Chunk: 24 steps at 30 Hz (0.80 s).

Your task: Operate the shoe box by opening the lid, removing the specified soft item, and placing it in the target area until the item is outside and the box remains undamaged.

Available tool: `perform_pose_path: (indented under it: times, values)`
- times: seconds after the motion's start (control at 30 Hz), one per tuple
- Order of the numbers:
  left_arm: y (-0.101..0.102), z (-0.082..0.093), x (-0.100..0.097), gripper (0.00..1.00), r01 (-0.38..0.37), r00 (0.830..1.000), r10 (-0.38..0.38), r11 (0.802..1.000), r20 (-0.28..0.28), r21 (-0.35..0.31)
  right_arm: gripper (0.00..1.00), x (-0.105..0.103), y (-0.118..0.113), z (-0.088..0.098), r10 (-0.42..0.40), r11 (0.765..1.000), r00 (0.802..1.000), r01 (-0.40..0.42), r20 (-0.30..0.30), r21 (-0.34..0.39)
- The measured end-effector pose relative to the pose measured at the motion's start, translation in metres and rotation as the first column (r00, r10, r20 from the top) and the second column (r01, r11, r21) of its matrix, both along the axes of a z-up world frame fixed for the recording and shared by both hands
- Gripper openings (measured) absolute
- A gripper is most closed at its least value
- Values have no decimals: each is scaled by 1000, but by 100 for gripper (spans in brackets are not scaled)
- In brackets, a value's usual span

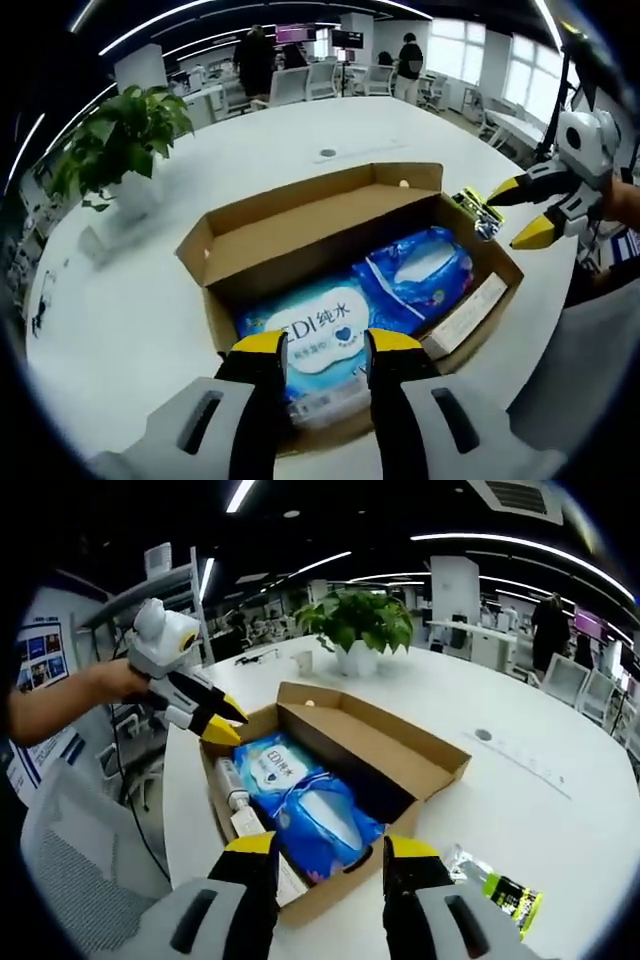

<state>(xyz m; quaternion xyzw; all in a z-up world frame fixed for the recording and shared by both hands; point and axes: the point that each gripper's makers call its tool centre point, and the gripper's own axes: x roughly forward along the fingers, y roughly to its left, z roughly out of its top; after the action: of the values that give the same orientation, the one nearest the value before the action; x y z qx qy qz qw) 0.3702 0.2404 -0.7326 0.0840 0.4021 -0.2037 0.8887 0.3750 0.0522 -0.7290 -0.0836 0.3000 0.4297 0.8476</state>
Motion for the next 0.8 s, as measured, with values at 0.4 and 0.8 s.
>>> perform_pose_path:
  times: [0.4,0.8]
  values:
    - [32,-2,-12,31,-72,997,72,997,8,14,37,3,24,-5,26,1000,1000,-26,-16,13]
    - [55,-16,-23,30,-156,988,156,988,-5,19,35,4,50,-10,72,997,997,-72,-10,2]
